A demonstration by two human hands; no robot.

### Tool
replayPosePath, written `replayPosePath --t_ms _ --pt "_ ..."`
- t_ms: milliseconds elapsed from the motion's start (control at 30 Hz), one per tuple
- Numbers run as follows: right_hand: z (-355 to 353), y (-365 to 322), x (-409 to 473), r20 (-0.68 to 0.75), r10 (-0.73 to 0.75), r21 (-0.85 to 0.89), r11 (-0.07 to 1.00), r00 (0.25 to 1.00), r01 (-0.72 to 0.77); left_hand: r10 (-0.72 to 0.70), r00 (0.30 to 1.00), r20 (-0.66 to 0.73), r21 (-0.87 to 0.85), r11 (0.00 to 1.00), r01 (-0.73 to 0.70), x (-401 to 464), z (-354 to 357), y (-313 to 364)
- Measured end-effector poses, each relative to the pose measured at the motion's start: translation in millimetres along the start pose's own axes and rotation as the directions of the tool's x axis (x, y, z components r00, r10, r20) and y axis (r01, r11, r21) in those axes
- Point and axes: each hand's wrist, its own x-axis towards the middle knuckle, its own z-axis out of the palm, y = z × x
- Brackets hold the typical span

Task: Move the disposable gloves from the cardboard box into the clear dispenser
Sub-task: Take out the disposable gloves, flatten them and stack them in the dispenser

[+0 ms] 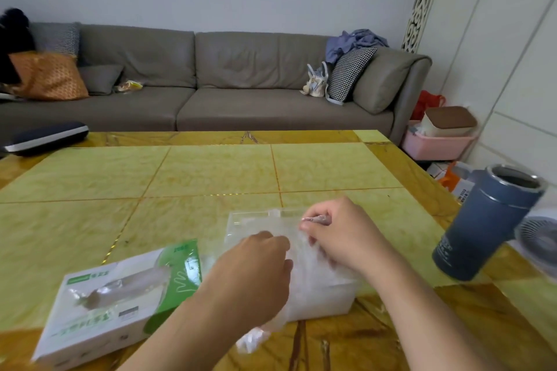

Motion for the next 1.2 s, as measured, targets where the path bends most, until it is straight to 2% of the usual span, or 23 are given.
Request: replayPosePath --t_ms 100,433,767,867,933,967,1033,1067,1133,1200 --pt "3.5 5.6 1.2 -0.041 -0.015 -0.166 0.986 0.999 0.008 -0.056 0.989 0.14 0.035 0.998 0.052 10.6 8.3 -10.1" --pt "9.1 5.8 4.2 -0.133 -0.022 -0.349 0.937 0.991 -0.027 -0.096 0.926 0.364 0.118 0.991 0.057 27.6 1.0 -15.3" --pt "5.7 0.0 -0.2 -0.135 -0.031 -0.429 0.903 0.99 -0.03 -0.068 0.934 0.351 0.135 0.991 0.022 45.9 16.4 -25.7" --pt "2.5 -15.9 -9.8 -0.158 -0.161 -0.567 0.823 0.974 0.044 -0.059 0.942 0.329 0.146 0.989 0.012 47.2 20.6 -27.4" --pt "3.3 -29.5 -17.4 -0.176 -0.285 -0.507 0.847 0.942 0.161 -0.058 0.945 0.321 0.171 0.985 0.003 47.2 20.4 -24.8" --pt "6.3 -36.3 -21.7 -0.149 -0.284 -0.422 0.884 0.947 0.199 -0.057 0.947 0.315 0.191 0.982 -0.004 46.7 19.7 -22.9" --pt "16.2 -45.9 -28.2 -0.031 -0.176 -0.258 0.952 0.984 0.162 -0.057 0.947 0.316 0.226 0.974 -0.017 45.2 17.5 -19.4" --pt "20.9 -47.5 -29.1 0.036 -0.1 -0.239 0.965 0.994 0.105 -0.051 0.944 0.326 0.235 0.972 -0.029 44.7 16.5 -17.8" --pt "24.9 -44.8 -27.5 0.138 0.039 -0.287 0.958 0.99 0.002 -0.031 0.941 0.337 0.235 0.971 -0.052 44.1 15.2 -17.2" --pt "22.5 -39.6 -23.8 0.181 0.117 -0.334 0.941 0.977 -0.051 -0.013 0.942 0.335 0.211 0.976 -0.062 43.0 14.2 -18.4"
